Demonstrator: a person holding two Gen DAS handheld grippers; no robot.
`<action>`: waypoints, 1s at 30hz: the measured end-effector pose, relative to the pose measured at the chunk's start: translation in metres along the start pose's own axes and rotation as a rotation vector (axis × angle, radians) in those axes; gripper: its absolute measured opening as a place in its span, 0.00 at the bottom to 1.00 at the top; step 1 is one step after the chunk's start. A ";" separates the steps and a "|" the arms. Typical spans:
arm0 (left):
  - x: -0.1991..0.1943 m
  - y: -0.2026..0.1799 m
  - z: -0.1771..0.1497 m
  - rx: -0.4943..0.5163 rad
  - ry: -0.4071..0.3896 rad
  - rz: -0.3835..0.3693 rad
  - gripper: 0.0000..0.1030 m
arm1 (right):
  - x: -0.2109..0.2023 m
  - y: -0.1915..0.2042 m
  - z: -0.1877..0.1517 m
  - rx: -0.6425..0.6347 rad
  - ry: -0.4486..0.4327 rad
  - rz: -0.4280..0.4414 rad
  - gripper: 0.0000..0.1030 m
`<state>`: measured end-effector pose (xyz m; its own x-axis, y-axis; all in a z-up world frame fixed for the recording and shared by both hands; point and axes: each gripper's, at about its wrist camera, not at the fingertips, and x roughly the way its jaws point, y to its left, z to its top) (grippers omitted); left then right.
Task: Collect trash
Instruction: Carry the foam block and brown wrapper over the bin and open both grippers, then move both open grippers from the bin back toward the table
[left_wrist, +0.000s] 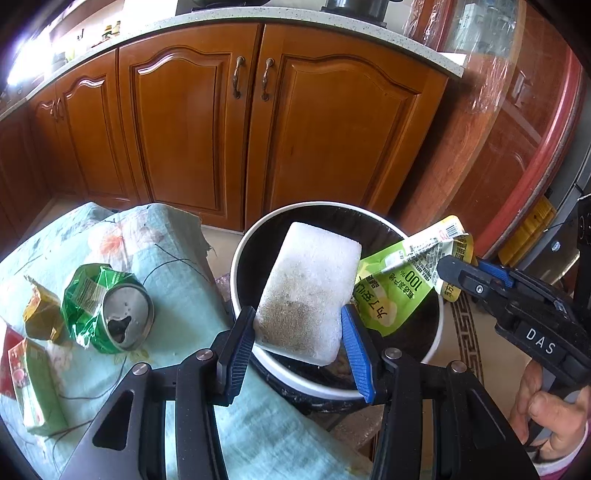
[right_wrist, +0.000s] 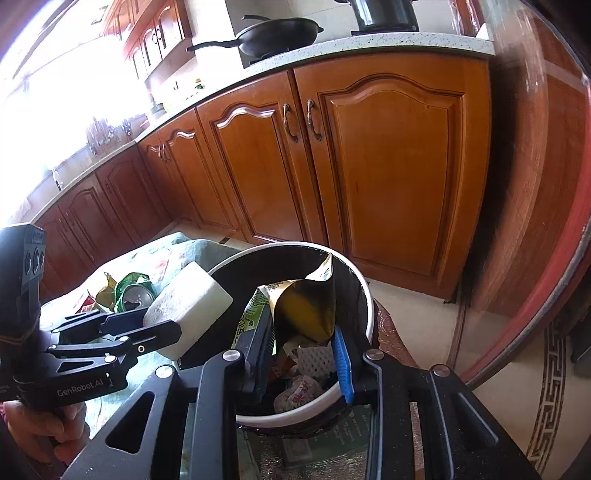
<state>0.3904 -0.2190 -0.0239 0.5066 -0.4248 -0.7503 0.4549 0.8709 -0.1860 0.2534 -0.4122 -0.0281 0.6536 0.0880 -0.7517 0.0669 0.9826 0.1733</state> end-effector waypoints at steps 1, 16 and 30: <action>0.003 0.000 0.002 0.000 0.004 -0.001 0.45 | 0.003 -0.001 0.000 -0.001 0.007 -0.001 0.29; 0.029 0.001 0.016 -0.008 0.045 0.005 0.49 | 0.037 -0.007 0.008 -0.016 0.095 0.009 0.32; 0.000 0.013 -0.005 -0.073 -0.007 0.004 0.61 | 0.007 -0.011 -0.003 0.049 0.033 0.055 0.63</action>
<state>0.3925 -0.2058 -0.0295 0.5135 -0.4232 -0.7465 0.3988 0.8880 -0.2290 0.2553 -0.4223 -0.0371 0.6326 0.1481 -0.7602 0.0685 0.9670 0.2454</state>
